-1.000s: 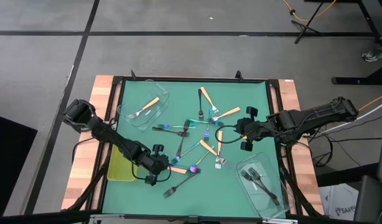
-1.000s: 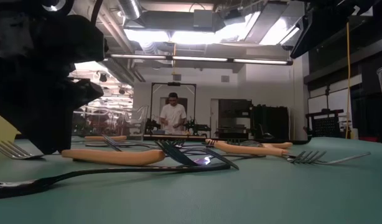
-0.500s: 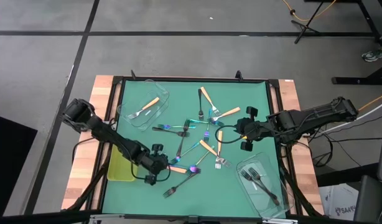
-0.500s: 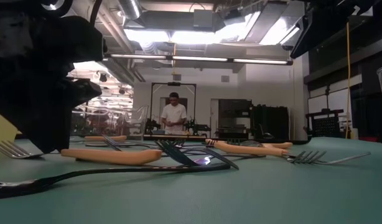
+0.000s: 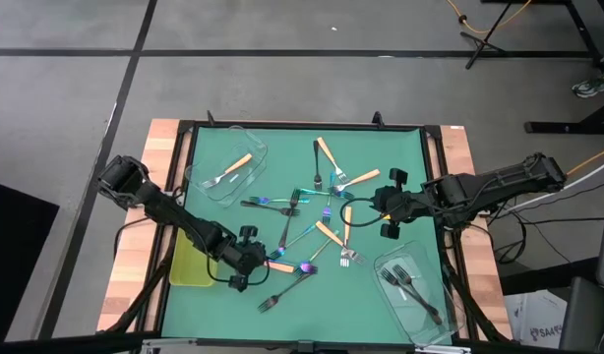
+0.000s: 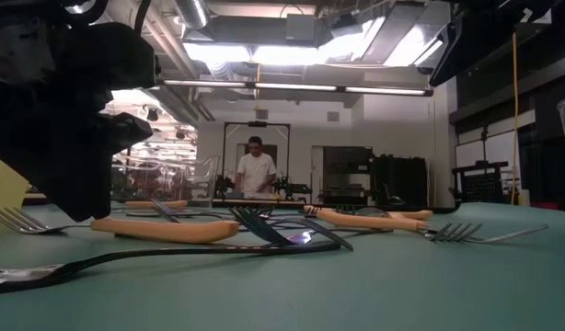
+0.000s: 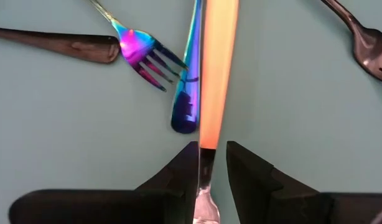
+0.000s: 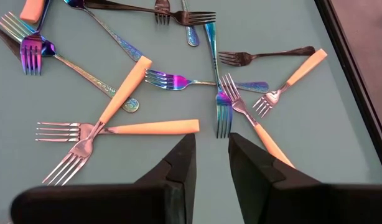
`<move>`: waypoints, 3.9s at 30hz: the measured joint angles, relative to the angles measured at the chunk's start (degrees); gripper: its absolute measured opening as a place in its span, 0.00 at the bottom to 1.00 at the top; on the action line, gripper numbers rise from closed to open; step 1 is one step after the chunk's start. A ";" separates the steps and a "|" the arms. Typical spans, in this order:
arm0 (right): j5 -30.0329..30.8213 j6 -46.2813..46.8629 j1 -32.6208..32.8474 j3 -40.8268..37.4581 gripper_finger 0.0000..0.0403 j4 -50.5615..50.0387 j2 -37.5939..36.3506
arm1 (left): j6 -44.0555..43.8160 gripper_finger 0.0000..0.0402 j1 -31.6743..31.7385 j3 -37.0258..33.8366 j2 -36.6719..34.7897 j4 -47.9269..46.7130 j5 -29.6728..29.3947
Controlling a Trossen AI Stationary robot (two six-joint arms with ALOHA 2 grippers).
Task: Sort silverware by color (type)
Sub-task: Put the orange fork in the top transparent bin
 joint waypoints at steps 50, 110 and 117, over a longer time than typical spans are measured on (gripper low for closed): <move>-0.02 0.00 0.01 0.00 0.21 -0.02 0.00 | 0.19 0.04 0.11 -3.87 -0.20 2.75 0.21; 0.32 0.00 0.02 0.00 0.21 0.00 0.02 | 0.43 0.04 24.31 12.57 -12.72 -15.57 -1.76; 0.39 0.02 0.02 0.00 0.21 0.03 0.02 | 2.70 0.04 30.31 12.57 -22.78 -26.59 -5.08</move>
